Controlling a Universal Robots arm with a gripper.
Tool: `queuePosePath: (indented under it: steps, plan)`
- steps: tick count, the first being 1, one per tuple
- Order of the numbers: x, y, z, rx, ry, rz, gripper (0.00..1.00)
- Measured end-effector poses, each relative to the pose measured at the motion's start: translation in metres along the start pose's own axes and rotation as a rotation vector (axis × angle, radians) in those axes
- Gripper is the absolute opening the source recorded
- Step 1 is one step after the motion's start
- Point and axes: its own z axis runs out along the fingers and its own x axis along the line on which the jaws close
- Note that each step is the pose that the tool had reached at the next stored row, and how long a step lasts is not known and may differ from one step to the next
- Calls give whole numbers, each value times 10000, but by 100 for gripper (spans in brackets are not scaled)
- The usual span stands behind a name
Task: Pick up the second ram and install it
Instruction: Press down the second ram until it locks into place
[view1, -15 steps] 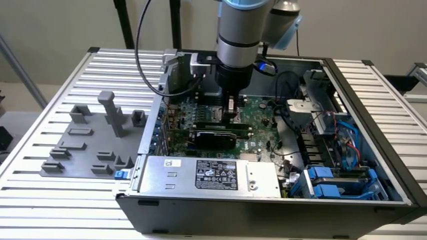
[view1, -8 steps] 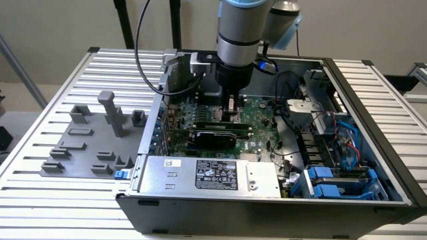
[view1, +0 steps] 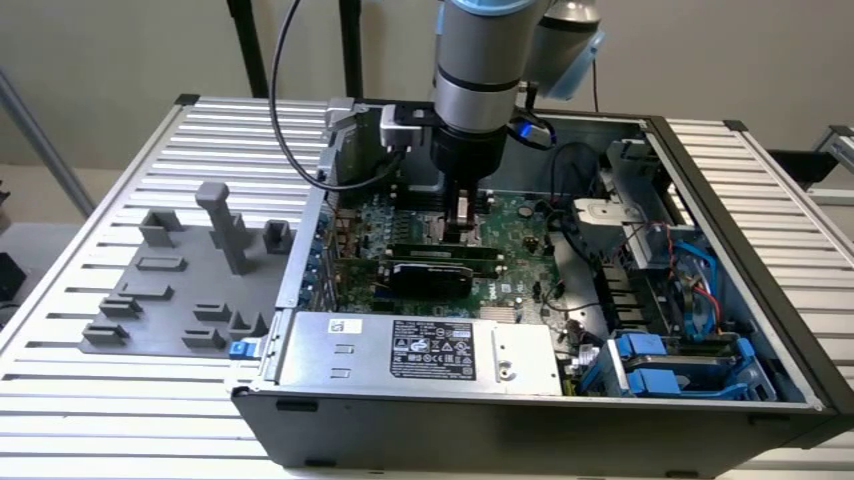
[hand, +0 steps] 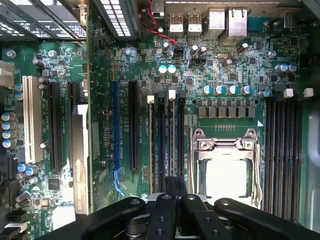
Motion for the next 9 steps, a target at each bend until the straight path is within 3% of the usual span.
queuePosePath:
  steps: [9]
  plan:
    - [-6, 2, 20, 0, 0, -1, 0]
